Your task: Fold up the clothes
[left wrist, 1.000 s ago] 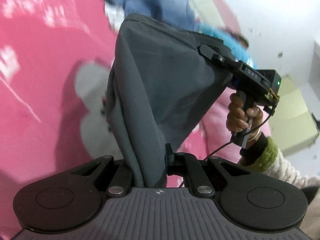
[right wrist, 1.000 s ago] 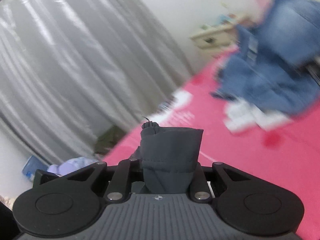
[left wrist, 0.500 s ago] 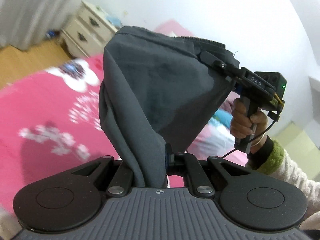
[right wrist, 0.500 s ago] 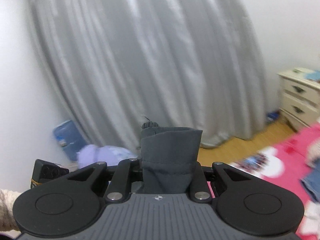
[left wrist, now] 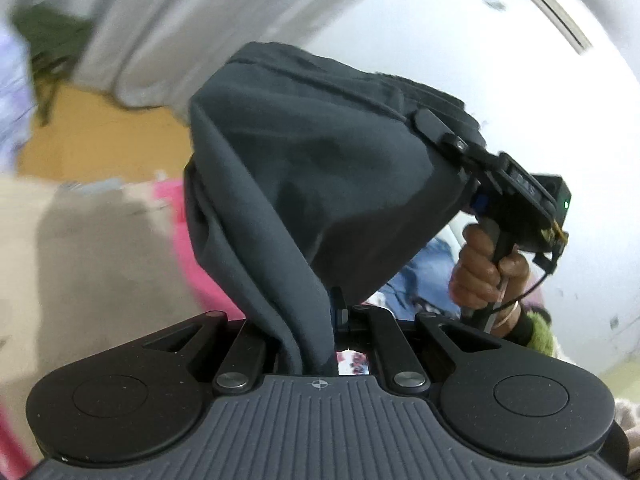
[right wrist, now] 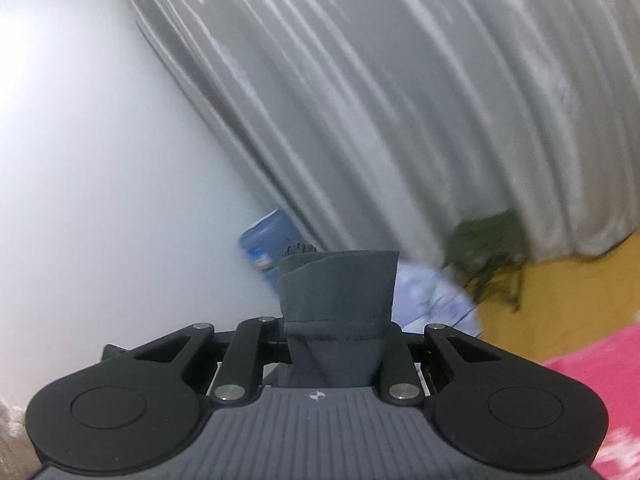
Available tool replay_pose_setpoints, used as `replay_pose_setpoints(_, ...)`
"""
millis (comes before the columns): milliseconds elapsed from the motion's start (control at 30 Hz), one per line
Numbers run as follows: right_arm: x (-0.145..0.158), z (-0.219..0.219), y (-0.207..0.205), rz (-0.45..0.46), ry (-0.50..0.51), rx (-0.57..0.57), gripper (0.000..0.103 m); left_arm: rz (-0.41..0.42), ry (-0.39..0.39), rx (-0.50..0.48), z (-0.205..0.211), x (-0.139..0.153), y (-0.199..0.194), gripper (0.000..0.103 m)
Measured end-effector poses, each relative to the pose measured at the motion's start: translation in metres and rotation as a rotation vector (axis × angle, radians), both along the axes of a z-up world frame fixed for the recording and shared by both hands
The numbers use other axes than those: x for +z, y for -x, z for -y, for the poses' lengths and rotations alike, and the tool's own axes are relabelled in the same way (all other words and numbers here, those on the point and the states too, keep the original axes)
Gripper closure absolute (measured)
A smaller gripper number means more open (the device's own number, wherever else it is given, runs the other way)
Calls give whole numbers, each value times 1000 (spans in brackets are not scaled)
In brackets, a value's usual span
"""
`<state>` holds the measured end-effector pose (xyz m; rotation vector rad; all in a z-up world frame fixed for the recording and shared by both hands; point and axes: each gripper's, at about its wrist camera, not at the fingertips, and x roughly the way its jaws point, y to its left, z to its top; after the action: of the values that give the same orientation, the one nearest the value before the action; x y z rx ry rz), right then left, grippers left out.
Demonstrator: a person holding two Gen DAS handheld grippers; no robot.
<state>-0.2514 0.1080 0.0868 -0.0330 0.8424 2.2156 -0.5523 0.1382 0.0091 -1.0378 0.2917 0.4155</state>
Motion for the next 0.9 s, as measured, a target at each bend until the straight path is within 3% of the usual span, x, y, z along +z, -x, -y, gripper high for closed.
replay_pose_setpoints(233,-47,-24,45,-21,100,112,82,-71,82,53,13,-23,41,97)
replay_pose_setpoints(467,-82,-52,76,-15,181,169,82,-88,151,87,11,-37,60,97)
replay_pose_setpoints(667,-92,-67,86,-49,198,196,82,-78,157,113,39,-24,96,97)
replay_pose_setpoints(900,-100,-82,91,-72,210,224,82,-87,151,129,45,-26,105,97)
